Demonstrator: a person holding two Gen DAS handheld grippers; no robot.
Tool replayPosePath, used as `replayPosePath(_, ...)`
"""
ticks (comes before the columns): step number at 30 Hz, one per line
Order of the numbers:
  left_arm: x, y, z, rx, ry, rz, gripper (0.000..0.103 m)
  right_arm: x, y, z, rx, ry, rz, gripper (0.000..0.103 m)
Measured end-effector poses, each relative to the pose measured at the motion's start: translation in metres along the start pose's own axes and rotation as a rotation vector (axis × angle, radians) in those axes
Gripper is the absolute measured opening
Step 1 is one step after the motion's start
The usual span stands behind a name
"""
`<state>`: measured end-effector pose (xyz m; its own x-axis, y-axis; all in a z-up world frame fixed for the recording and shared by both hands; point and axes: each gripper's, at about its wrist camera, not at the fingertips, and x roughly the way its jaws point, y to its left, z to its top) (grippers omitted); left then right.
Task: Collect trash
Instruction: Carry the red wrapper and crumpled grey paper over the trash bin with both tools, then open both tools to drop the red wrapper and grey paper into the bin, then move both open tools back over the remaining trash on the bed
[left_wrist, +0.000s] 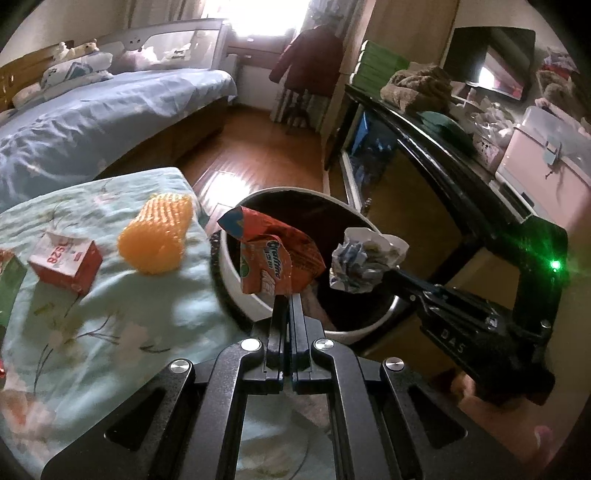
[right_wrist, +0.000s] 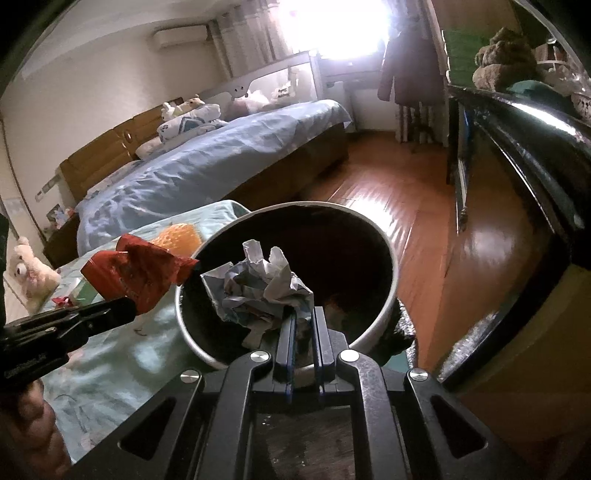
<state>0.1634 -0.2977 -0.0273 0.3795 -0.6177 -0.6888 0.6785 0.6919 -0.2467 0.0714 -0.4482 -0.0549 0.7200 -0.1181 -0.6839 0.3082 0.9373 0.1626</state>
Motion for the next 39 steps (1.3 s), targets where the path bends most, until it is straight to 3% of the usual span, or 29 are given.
replayPosePath(18, 0.023, -0.006, 0.011, 0.008, 0.054, 0.006, 0.001, 0.016, -0.008, 0.011, -0.020, 0.027, -0.029, 0.009)
replayPosePath(22, 0.024, -0.003, 0.010, -0.013, 0.062, 0.006, 0.011, 0.017, -0.009, 0.014, -0.016, 0.029, -0.036, 0.014)
replayPosePath(24, 0.021, 0.001, 0.008, -0.021, 0.055, 0.013, 0.021, 0.016, -0.009, 0.015, -0.008, 0.027, -0.030, 0.025)
replayPosePath(26, 0.017, 0.004, 0.005, -0.025, 0.045, 0.024, 0.024, 0.014, -0.009, 0.014, -0.002, 0.017, -0.024, 0.051)
replayPosePath(29, 0.011, 0.011, 0.000, -0.040, 0.038, 0.034, 0.024, 0.012, -0.007, 0.014, -0.002, 0.013, -0.016, 0.054)
replayPosePath(31, 0.006, 0.015, -0.003, -0.051, 0.032, 0.049, 0.030, 0.011, -0.004, 0.014, 0.001, 0.014, -0.003, 0.056)
replayPosePath(33, -0.002, 0.022, -0.010, -0.067, 0.014, 0.080, 0.045, 0.009, 0.000, 0.013, -0.001, 0.009, 0.004, 0.067)
replayPosePath(35, -0.013, 0.031, -0.019, -0.091, -0.007, 0.116, 0.048, 0.005, 0.006, 0.011, -0.006, -0.003, 0.021, 0.078)
replayPosePath(39, -0.030, 0.053, -0.038, -0.138, -0.021, 0.171, 0.050, 0.002, 0.023, 0.008, -0.019, 0.006, 0.062, 0.086)
